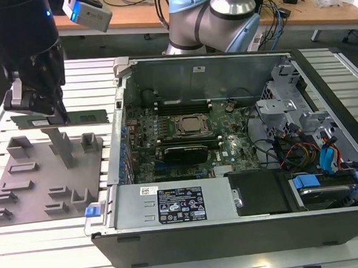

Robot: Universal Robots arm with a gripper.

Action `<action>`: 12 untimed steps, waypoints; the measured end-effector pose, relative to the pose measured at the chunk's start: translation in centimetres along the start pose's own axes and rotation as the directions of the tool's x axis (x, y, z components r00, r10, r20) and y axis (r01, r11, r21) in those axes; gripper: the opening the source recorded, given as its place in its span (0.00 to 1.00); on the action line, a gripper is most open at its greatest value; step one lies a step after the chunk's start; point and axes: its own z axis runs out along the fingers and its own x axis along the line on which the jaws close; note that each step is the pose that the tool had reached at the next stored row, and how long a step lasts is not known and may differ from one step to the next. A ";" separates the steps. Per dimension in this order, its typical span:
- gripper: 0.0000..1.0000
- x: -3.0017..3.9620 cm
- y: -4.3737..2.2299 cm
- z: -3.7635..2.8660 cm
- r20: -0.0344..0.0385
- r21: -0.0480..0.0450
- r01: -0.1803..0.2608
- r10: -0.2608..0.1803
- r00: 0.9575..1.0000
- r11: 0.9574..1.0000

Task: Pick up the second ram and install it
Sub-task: 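Pick up the second ram and move it above second insertion slot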

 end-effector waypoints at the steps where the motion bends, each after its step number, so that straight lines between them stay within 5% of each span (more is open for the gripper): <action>1: 0.14 -0.03 -0.39 -0.02 0.000 0.000 0.000 0.000 1.000 1.000; 12: 0.14 -0.30 -3.19 -0.14 -0.001 0.000 0.000 0.000 1.000 1.000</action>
